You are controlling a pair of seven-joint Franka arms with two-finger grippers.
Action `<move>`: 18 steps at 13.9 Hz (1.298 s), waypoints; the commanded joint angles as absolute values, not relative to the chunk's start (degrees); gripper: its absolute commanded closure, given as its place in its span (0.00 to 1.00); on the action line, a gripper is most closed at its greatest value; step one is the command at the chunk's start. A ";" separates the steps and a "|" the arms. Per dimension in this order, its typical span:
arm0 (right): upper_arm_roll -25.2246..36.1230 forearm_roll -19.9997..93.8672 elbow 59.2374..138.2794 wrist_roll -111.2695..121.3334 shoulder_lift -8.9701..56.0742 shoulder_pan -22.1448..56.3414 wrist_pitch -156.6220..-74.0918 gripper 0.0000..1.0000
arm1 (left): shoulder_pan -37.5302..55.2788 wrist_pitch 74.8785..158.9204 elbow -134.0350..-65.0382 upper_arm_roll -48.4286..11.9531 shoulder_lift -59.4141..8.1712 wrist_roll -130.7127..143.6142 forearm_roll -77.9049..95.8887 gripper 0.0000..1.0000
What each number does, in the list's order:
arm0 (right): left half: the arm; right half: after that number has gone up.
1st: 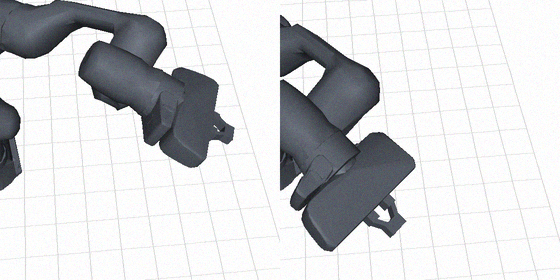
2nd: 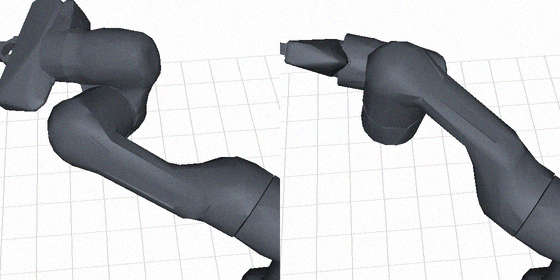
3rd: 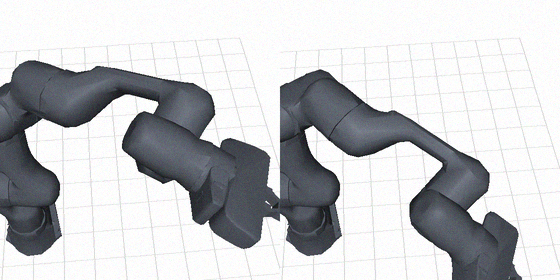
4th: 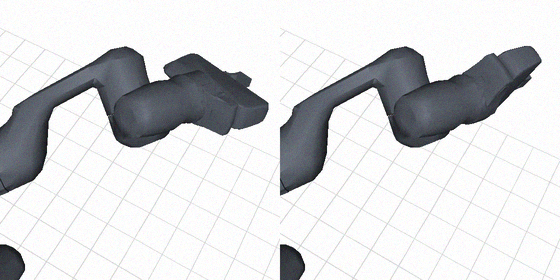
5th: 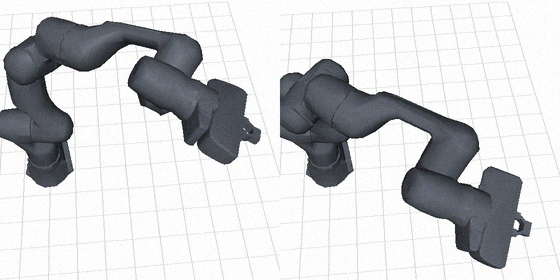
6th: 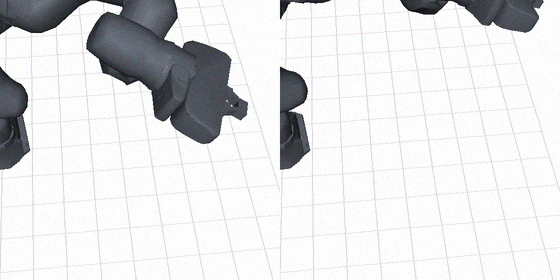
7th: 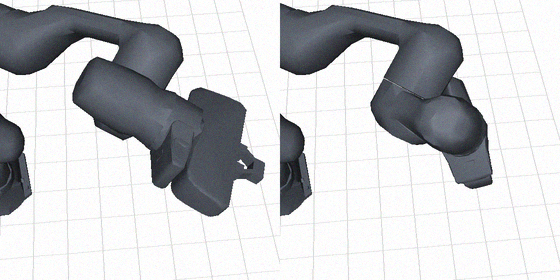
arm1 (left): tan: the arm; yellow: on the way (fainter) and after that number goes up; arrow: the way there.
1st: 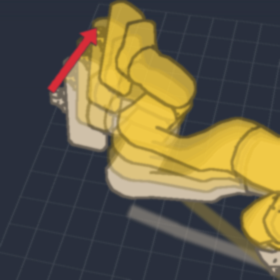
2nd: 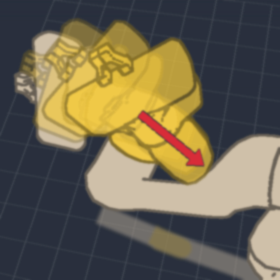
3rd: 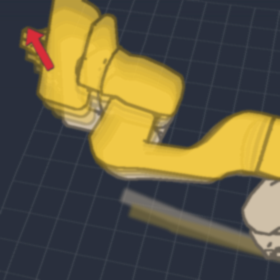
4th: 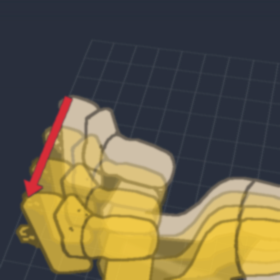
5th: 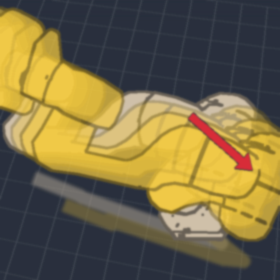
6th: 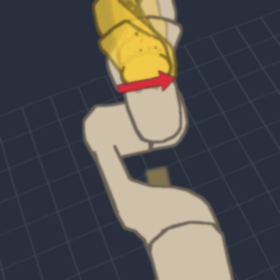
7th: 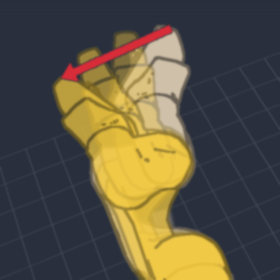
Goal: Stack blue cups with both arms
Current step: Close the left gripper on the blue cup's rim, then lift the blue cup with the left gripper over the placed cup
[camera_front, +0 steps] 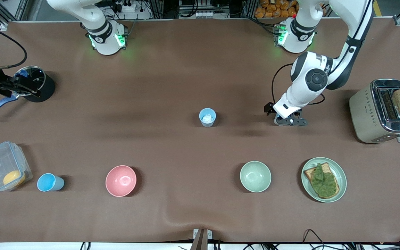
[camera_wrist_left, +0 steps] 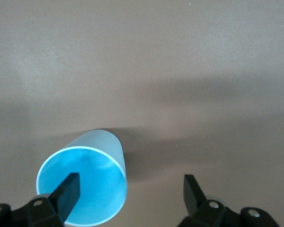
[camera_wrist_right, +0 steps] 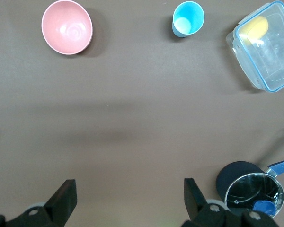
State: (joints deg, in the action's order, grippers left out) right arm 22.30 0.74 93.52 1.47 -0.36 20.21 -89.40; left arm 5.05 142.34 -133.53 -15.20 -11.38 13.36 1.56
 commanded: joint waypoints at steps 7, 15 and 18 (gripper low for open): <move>21.97 -0.35 93.34 2.11 -0.88 20.04 -89.30 0.00 | 3.35 144.93 -134.12 -16.00 -12.39 13.10 -6.84 0.98; 21.88 -0.35 93.16 2.11 -0.88 20.04 -89.12 0.00 | 3.34 138.89 -129.83 -17.04 -7.56 13.01 -7.48 1.00; 21.97 -0.35 93.25 2.20 -0.88 19.95 -89.12 0.00 | 3.69 135.00 -125.17 -19.94 -5.72 13.09 -7.30 1.00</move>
